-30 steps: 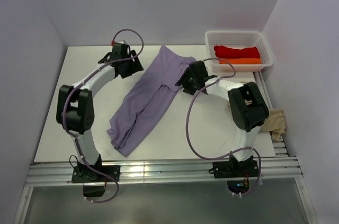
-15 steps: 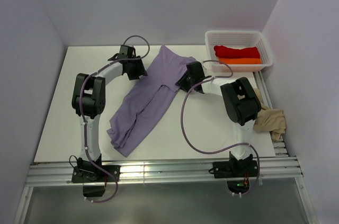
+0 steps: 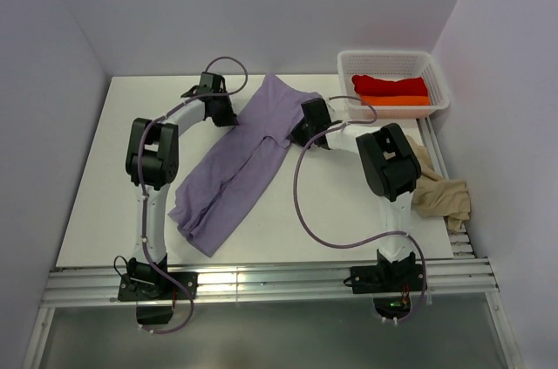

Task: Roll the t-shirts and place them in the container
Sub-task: Fold the tshirt

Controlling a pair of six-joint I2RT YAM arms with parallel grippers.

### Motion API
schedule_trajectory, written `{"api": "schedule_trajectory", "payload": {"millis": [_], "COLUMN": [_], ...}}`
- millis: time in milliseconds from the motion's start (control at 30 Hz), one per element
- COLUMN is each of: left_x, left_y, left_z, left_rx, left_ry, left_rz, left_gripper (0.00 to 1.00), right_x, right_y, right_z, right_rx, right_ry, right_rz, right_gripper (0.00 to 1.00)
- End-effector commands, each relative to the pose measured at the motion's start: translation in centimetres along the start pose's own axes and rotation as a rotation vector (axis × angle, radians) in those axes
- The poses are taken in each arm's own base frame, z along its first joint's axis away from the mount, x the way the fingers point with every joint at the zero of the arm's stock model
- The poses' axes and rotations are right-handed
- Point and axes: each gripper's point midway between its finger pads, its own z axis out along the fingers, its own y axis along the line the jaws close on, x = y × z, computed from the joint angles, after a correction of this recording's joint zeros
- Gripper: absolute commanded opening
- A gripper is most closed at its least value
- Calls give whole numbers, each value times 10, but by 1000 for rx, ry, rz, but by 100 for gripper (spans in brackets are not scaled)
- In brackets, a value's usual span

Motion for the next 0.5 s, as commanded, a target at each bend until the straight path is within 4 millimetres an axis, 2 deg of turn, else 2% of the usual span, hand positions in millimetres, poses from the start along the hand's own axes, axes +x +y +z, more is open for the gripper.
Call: {"api": "schedule_trajectory", "payload": {"millis": [0,33,67,133,167,200,233,267,333,367,433,467], "left_x": [-5,-6,-1,-8,0,-7,-6,1,-1,8,16,32], "left_y": [24,30,35,43,54,60,66,78,91,98,107,125], "left_z": [12,11,12,6,6,-2,-5,-7,-20,-29,-38,-42], "left_rx": [-100,-120,-129,-129,-148,-154,-166,-201,-227,-245,-251,-318], "left_ry": [-7,-8,0,-26,-14,-36,-40,-37,-60,-61,-69,-71], "left_rz": [-10,-22,-41,-70,-96,-114,-125,-145,-180,-214,-255,-288], "left_gripper": [0,0,0,0,0,0,0,0,0,0,0,0], "right_x": [1,2,-1,8,5,14,17,16,27,24,37,39], "right_y": [3,2,13,12,24,22,26,41,45,59,61,62], "right_z": [6,9,10,16,17,22,23,23,27,25,23,22], "right_rx": [28,34,16,35,14,28,21,-11,-1,-24,-15,-15], "right_ry": [2,10,5,37,36,62,77,80,105,98,128,135], "right_rz": [-31,-37,-45,-72,-82,-103,-114,-129,-184,-205,-258,-268], "right_gripper": [0,0,0,0,0,0,0,0,0,0,0,0]}}
